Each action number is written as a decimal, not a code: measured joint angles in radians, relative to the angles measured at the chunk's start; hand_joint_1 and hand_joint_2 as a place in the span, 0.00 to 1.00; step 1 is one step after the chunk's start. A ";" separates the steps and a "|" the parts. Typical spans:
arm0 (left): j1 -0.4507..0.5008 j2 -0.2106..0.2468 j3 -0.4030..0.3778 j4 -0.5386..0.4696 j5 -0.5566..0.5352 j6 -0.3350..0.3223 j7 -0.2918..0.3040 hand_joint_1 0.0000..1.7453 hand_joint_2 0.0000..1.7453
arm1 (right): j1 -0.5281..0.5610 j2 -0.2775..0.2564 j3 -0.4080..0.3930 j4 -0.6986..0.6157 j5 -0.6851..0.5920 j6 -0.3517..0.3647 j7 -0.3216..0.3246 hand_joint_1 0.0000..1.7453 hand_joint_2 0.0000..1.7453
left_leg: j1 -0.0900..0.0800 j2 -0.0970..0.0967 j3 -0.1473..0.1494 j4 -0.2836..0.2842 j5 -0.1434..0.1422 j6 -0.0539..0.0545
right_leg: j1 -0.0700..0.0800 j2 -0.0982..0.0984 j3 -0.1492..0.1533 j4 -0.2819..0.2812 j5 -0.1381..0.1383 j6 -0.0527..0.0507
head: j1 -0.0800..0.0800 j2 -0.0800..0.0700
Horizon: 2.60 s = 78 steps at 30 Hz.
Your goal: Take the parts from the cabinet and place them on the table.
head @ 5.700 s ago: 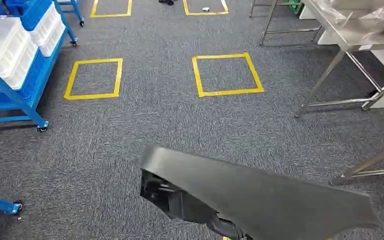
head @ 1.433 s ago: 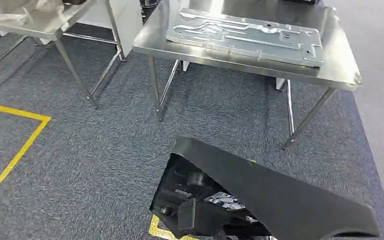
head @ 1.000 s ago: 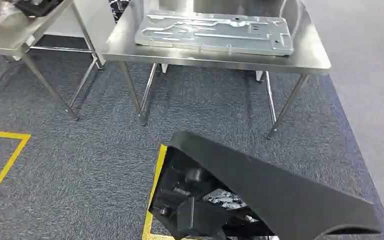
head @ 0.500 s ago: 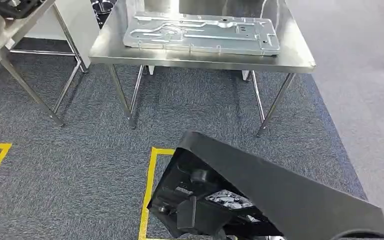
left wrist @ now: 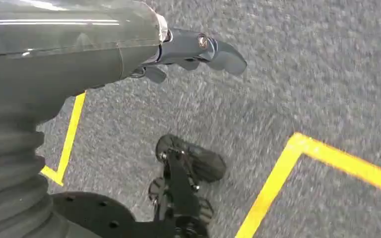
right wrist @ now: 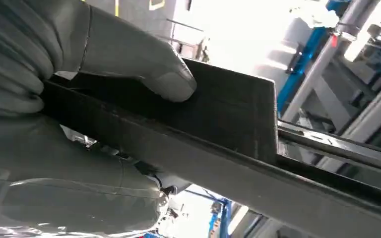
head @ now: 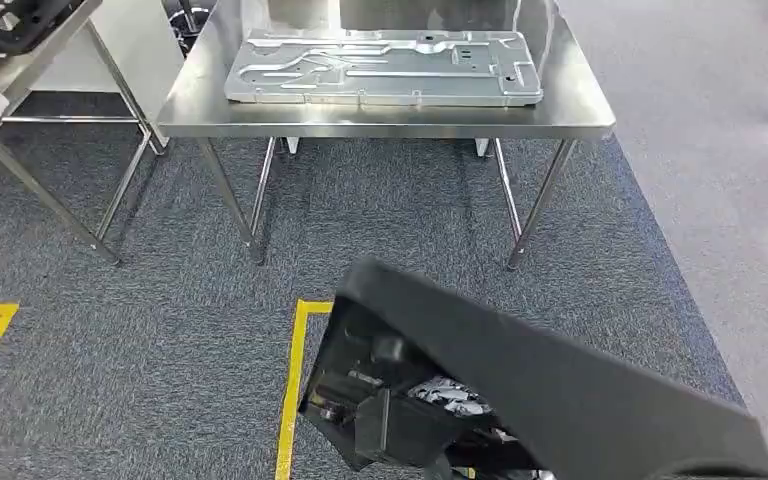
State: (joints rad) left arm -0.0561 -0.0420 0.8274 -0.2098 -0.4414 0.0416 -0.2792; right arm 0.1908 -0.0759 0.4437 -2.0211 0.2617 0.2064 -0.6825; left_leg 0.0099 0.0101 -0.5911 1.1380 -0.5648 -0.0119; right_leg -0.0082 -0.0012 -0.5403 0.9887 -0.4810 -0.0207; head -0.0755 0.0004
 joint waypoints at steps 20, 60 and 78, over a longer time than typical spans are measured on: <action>0.008 0.002 0.003 0.000 -0.011 0.000 0.003 0.00 1.00 | 0.003 0.002 0.000 -0.001 -0.001 -0.006 0.000 1.00 1.00 | 0.001 -0.006 0.081 -0.128 0.050 0.045 | -0.003 0.006 -0.156 0.290 -0.104 0.056 | 0.000 0.000; 0.007 0.010 0.050 -0.003 -0.051 -0.009 -0.026 0.00 1.00 | -0.026 -0.017 0.003 -0.014 -0.062 -0.069 0.000 1.00 1.00 | 0.001 0.004 0.161 -0.084 0.013 -0.013 | -0.003 -0.009 -0.044 0.033 0.029 0.001 | 0.003 0.000; 0.010 0.023 0.061 -0.003 -0.087 -0.024 -0.024 0.00 1.00 | -0.080 -0.056 0.006 -0.009 -0.064 -0.108 0.000 1.00 1.00 | -0.013 -0.016 0.051 -0.125 0.095 0.053 | 0.004 0.011 -0.078 0.284 -0.127 0.045 | 0.003 0.000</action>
State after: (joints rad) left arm -0.0457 -0.0191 0.8885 -0.2129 -0.5280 0.0175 -0.3029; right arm 0.1109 -0.1320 0.4494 -2.0302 0.1972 0.0988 -0.6825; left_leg -0.0029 -0.0059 -0.5400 1.0129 -0.4696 0.0409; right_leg -0.0045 0.0100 -0.6185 1.2724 -0.6075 0.0239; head -0.0721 0.0004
